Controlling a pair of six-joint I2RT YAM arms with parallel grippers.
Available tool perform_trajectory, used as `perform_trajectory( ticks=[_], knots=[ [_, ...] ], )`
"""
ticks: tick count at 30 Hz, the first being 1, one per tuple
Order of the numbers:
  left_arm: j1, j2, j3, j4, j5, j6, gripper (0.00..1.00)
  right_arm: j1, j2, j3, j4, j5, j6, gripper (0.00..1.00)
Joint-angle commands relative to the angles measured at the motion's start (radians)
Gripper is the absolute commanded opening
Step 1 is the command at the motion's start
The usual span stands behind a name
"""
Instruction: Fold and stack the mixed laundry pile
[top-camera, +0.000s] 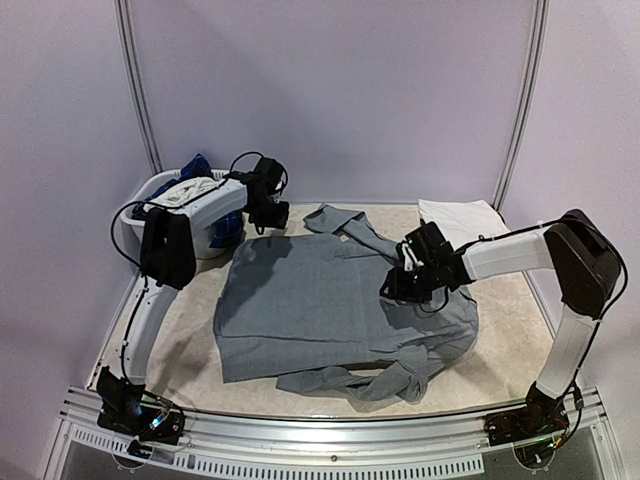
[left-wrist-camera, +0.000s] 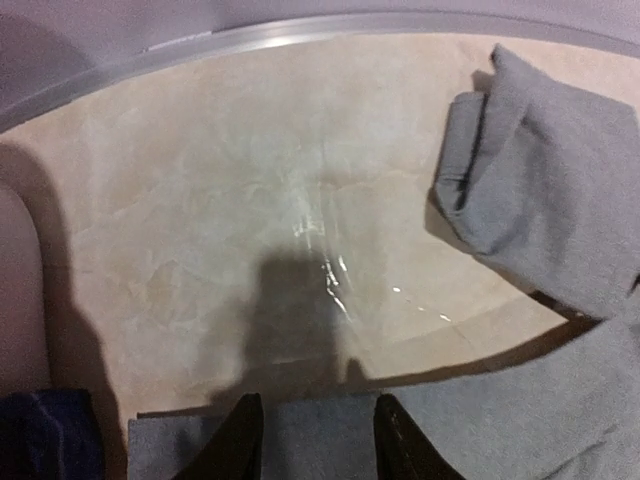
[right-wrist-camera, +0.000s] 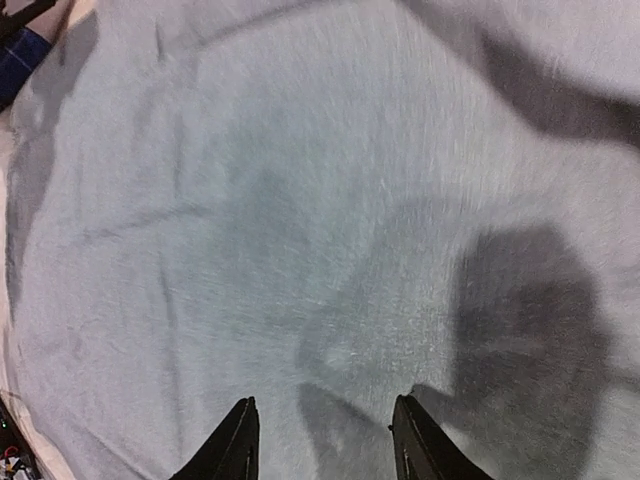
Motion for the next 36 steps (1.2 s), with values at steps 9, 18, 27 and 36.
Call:
perform_trajectory(
  ticks=[9, 18, 27, 36],
  knots=[
    [-0.171, -0.604, -0.595, 0.147, -0.104, -0.002, 0.51, 0.001, -0.241, 0.057, -0.245, 0.133, -0.073, 0.5],
    [-0.339, -1.048, -1.195, 0.202, -0.277, -0.164, 0.64, 0.01, -0.529, -0.182, -0.334, 0.186, 0.009, 0.57],
    [-0.516, -1.379, -1.553, 0.041, -0.357, -0.432, 0.6, 0.014, -0.819, -0.345, -0.572, 0.335, 0.092, 0.63],
    [-0.629, -1.564, -1.75, -0.072, -0.276, -0.578, 0.6, 0.013, -0.907, -0.473, -0.54, 0.324, 0.18, 0.66]
  ],
)
